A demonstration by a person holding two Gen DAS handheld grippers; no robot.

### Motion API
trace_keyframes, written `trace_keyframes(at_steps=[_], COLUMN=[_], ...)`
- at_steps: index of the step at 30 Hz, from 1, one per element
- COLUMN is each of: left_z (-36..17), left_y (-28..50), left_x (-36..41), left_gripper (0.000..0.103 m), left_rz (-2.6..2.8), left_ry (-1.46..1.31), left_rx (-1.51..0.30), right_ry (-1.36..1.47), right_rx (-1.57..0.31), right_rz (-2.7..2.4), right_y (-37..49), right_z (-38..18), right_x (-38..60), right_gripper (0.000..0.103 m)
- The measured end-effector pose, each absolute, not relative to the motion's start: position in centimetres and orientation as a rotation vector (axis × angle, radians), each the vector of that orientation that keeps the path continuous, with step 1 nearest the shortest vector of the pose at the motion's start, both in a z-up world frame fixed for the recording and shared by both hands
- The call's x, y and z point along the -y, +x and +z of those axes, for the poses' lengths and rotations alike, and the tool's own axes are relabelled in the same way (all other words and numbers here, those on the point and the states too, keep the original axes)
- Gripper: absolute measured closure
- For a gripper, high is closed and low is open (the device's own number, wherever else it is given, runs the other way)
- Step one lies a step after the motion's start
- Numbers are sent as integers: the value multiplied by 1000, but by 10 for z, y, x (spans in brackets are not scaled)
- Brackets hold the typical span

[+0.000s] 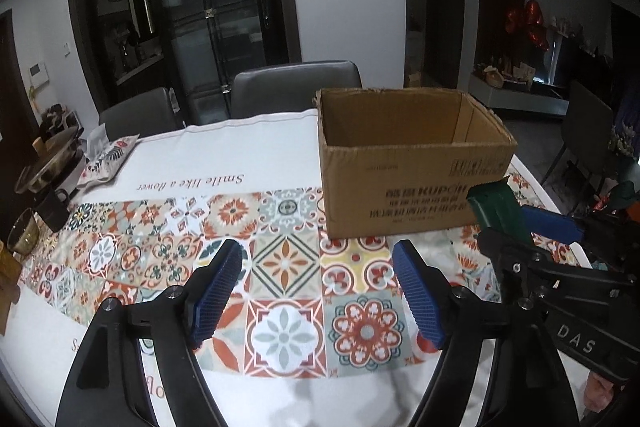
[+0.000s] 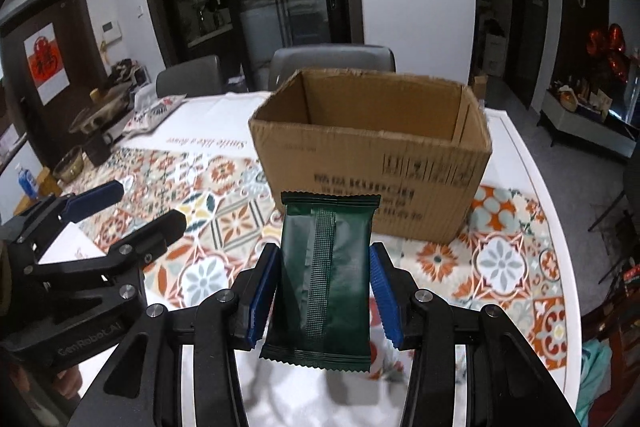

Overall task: Organize snacks
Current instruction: 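Lift the dark green packet with the right tool and carry it over the box, then open the right tool to drop the dark green packet into the box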

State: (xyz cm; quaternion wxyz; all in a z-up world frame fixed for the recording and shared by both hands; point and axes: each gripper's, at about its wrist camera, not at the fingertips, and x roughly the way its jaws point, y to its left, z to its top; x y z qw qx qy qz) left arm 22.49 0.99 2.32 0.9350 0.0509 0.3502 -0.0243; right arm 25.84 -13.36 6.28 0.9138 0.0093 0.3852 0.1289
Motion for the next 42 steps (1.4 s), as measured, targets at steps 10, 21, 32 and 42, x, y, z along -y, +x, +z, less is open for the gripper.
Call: trace_keyframes(at_steps=[10,21,32,42], left_z=[46,64,83,78], left_y=[248,275,319,354], left_x=[-8,0,11,19], left_gripper=[16,11,8,8], left_rz=[-42,-43,-41,-27], left_ry=[112,134,158,157], left_rx=[-686,-682,-718,-776], right_ry=[3,-7,-33,-42], right_rx=[-756,-733,-776,-825], right_rz=[240,217,200,155], right_y=[282,306,347,391], right_z=[87,108,119,116], right_x=[139,149,154,166], right_gripper=[57,57,57,57])
